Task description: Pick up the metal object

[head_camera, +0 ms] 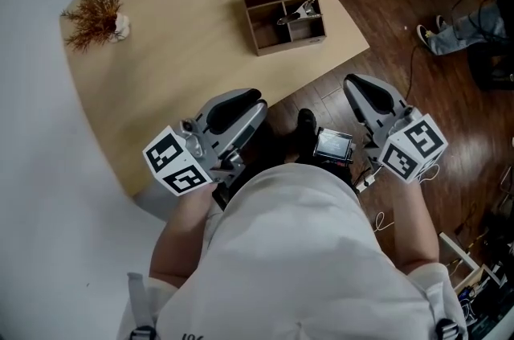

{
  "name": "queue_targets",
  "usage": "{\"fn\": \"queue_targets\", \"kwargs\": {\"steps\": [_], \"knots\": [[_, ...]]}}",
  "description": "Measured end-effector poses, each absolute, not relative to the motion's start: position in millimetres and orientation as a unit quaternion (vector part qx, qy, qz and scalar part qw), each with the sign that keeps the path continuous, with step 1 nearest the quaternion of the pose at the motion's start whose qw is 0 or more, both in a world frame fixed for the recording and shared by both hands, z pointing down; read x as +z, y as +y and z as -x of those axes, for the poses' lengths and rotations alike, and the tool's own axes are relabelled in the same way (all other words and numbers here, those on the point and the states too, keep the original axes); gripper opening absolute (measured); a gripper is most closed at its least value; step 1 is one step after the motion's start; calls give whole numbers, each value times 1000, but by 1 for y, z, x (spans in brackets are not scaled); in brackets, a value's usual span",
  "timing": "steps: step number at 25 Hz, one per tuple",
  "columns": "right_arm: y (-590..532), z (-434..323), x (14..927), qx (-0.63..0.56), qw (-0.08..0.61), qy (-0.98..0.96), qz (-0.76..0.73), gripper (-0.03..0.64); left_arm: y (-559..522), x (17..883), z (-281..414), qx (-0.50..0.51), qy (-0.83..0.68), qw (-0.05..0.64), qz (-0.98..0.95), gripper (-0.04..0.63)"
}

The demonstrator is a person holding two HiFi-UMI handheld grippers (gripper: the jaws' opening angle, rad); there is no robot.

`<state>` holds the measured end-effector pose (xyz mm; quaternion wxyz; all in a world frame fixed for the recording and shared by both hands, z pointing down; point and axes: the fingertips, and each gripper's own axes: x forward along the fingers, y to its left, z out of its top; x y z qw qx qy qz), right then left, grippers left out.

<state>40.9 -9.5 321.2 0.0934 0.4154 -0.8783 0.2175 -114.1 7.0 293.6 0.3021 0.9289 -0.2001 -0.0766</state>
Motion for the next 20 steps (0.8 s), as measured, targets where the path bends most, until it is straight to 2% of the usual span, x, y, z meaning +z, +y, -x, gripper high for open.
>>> {"fn": "queue_targets", "kwargs": {"steps": [12,14,20], "knots": [[-55,-60,297,155,103,-903,-387,5,-22,276,93,-76,-240,259,-932,80],[-62,-59,296,145,107,-907,-382,34,-28,272,93,-75,-246,246,-934,80],[-79,-50,280,100,120,-918,-365,46,-45,259,93,-72,-261,218,-938,80]]}}
